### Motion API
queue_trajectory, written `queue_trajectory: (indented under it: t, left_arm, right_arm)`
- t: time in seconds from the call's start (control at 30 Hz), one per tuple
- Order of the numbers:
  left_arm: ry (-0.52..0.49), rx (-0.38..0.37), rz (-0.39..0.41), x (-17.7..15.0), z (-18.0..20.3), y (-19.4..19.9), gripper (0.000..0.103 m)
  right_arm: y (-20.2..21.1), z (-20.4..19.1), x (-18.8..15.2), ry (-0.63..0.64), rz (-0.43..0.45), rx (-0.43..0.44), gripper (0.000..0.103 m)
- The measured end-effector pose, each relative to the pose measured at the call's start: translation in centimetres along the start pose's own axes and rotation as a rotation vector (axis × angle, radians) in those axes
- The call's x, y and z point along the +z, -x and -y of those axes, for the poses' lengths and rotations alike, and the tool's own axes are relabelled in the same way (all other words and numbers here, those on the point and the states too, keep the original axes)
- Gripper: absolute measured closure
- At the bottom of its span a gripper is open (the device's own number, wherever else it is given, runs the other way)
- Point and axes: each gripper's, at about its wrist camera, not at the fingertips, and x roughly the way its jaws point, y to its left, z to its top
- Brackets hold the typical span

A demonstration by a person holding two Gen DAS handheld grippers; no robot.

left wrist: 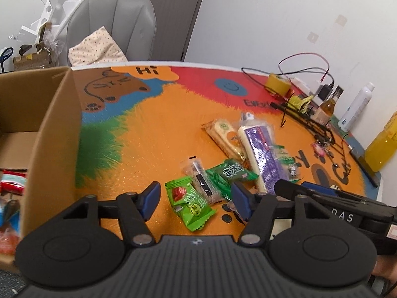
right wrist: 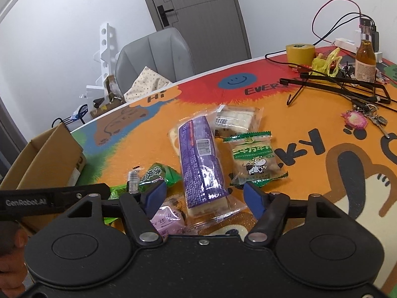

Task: Organize snacks
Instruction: 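Grasp the green snack pack with the left gripper while the right gripper grasps the purple bread bag, then lift both held snacks and carry them over the cardboard box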

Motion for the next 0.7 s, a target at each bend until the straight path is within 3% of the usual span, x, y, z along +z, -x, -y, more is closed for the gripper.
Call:
queue_trajectory:
  t: [0.33, 0.47, 0.53, 0.6, 0.7]
  left_arm:
    - [-0.005, 0.051, -0.073, -0.5, -0.2, -3.0, 0.046]
    - [0.0, 0.055, -0.071, -0.7, -0.5, -3.3, 0.056]
    - [-0.004, 0.061, -0.067, -0.7, -0.5, -3.4, 0.064]
    - [-0.001, 0.059, -0.064, -0.7, -0.6, -3.4, 0.069]
    - [0.004, 0.052, -0.059, -0.6, -0.8, -3.3, 0.075]
  right_arm:
    - [-2.0, -0.6, 0.4, 0.031, -0.019, 0.005, 0.042]
    - [-2.8, -1.1, 0.4, 0.047, -0.023, -0.002, 0.042]
    - [-3.1, -1.4, 0.2, 0.061, -0.031, -0.017, 0.046]
    - [-3.4, -1.5, 0.0, 0.058, -0.046, -0.025, 0.068]
    - [-3.0, -1.1, -0.2, 0.039, -0.048, -0.002, 0.071]
